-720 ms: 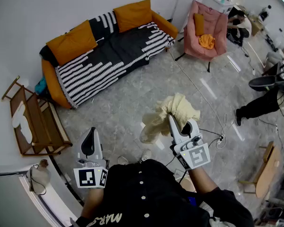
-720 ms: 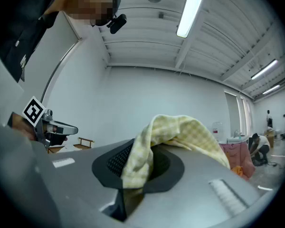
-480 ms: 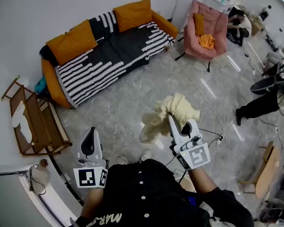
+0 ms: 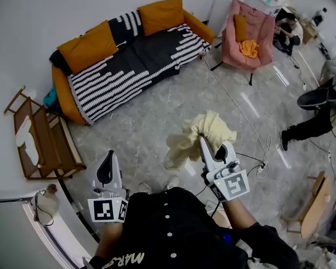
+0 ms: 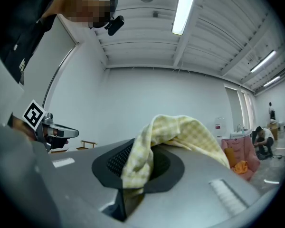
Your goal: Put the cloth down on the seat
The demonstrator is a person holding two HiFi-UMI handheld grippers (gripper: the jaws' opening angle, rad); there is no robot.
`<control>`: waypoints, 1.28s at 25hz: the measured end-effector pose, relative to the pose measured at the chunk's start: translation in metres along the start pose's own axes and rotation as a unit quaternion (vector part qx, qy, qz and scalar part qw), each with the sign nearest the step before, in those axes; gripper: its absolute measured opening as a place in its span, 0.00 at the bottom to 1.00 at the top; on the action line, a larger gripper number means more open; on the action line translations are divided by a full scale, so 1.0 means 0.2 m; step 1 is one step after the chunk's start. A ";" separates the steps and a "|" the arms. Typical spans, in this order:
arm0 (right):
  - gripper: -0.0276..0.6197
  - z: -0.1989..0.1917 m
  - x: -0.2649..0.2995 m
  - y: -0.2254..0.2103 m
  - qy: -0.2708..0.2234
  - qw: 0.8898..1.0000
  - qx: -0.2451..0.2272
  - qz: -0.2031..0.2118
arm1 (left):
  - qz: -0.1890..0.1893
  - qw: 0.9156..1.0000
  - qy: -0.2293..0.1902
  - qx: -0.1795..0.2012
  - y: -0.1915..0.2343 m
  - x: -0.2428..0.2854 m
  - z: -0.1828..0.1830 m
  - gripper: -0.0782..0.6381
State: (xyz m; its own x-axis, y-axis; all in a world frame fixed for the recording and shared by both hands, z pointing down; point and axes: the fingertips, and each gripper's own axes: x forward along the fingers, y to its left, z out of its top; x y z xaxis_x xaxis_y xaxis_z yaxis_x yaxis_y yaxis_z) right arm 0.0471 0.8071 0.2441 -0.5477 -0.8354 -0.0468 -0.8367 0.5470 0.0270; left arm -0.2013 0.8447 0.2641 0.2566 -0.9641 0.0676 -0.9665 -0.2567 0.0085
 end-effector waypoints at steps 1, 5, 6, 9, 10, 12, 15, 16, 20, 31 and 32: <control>0.14 0.00 0.00 -0.01 -0.002 1.000 0.003 0.001 | 0.001 1.000 0.000 0.000 -0.02 0.01 0.00 0.11; 0.14 -0.01 -0.02 -0.05 -0.004 1.000 0.005 0.008 | 0.006 1.000 0.001 -0.002 -0.08 0.03 -0.01 0.11; 0.14 -0.02 -0.03 -0.07 -0.004 1.000 0.003 0.010 | 0.006 1.000 0.001 -0.002 -0.10 0.03 -0.02 0.11; 0.15 -0.03 -0.05 -0.15 -0.003 1.000 0.001 0.015 | 0.004 1.000 0.004 -0.001 -0.22 0.06 -0.03 0.11; 0.14 -0.04 -0.06 -0.18 -0.002 1.000 0.002 0.014 | 0.004 1.000 0.007 -0.001 -0.26 0.08 -0.03 0.11; 0.14 -0.05 -0.08 -0.22 0.001 1.000 0.007 0.012 | 0.002 1.000 0.014 -0.004 -0.30 0.10 -0.05 0.11; 0.15 -0.07 -0.07 -0.26 0.005 1.000 0.008 0.008 | -0.003 1.000 0.020 -0.005 -0.31 0.14 -0.07 0.11; 0.15 -0.08 -0.05 -0.27 0.007 1.000 0.008 0.008 | -0.005 1.000 0.020 -0.005 -0.30 0.17 -0.07 0.11; 0.15 -0.10 0.03 -0.33 0.010 1.000 0.007 0.005 | -0.014 1.000 0.014 -0.005 -0.26 0.31 -0.06 0.11; 0.15 -0.04 0.35 -0.55 0.001 1.000 -0.004 -0.020 | -0.018 1.000 -0.007 0.000 -0.06 0.71 0.05 0.11; 0.15 -0.06 0.37 -0.57 0.006 1.000 -0.003 -0.021 | -0.017 1.000 -0.007 0.001 -0.05 0.74 0.05 0.11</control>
State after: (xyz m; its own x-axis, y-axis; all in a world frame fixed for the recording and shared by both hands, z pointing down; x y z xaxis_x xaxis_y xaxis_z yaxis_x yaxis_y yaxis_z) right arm 0.1018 0.6823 0.2498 -0.5122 -0.8581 -0.0366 -0.8589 0.5113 0.0313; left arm -0.1540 0.7031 0.2643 0.2893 -0.9557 0.0544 -0.9572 -0.2892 0.0094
